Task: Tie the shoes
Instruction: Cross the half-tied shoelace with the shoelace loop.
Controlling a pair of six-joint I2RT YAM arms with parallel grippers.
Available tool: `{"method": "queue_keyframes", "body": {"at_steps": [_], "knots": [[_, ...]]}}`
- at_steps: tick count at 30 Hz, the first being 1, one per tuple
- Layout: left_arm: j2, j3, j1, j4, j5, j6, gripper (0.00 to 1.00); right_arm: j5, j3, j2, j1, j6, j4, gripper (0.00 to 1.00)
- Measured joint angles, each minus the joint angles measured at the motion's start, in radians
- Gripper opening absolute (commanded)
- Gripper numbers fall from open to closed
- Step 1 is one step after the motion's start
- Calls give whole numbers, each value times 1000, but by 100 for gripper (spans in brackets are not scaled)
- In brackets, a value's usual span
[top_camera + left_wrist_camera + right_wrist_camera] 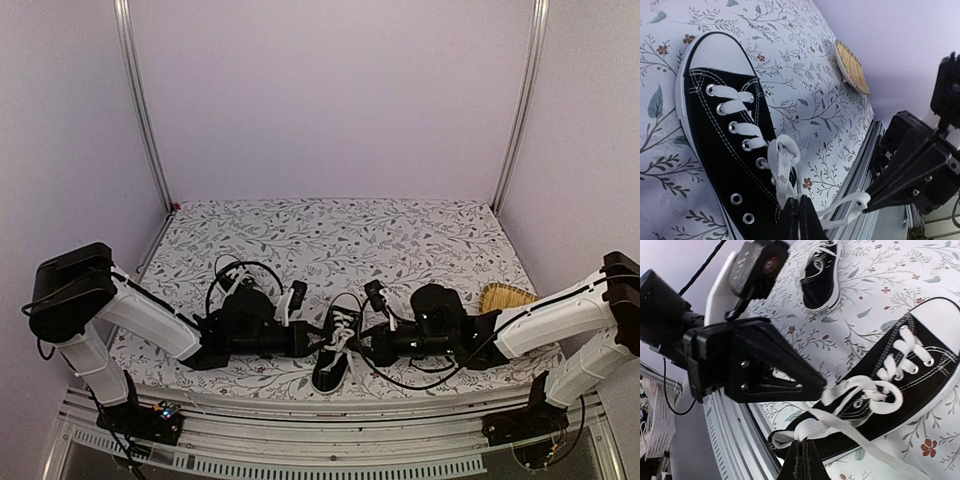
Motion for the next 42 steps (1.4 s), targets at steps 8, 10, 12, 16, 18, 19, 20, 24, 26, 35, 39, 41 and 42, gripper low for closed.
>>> {"method": "queue_keyframes", "body": {"at_steps": [8, 10, 12, 16, 18, 19, 20, 24, 26, 35, 39, 41, 42], "knots": [[-1, -24, -4, 6, -5, -4, 40, 23, 12, 69, -53, 16, -21, 2], [-14, -43, -6, -15, -14, -3, 49, 23, 18, 92, -55, 16, -24, 2], [-47, -62, -7, -51, -25, 2, 55, 22, 20, 107, -56, 17, -26, 2], [-153, -68, 3, -164, -51, 32, 58, 20, 20, 111, -56, 16, -29, 2], [-186, -46, 18, -225, -49, 55, 57, 19, 20, 111, -56, 16, -29, 2], [-190, -21, 31, -260, -47, 71, 55, 18, 20, 111, -56, 16, -29, 2], [-187, 11, 47, -295, -40, 88, 53, 18, 20, 111, -56, 16, -29, 2], [-122, 189, 103, -418, -8, 160, 43, 16, 21, 116, -56, 16, -29, 2], [-79, 272, 119, -466, 14, 195, 37, 14, 22, 121, -56, 16, -29, 2], [132, 469, 148, -656, 144, 290, 22, 10, 42, 146, -56, 16, -28, 2], [151, 479, 149, -700, 182, 307, 21, 5, 45, 156, -56, 16, -28, 2], [151, 480, 149, -706, 200, 312, 21, 2, 46, 157, -56, 16, -28, 2], [151, 480, 149, -706, 211, 314, 21, 2, 47, 157, -56, 16, -28, 2]]}}
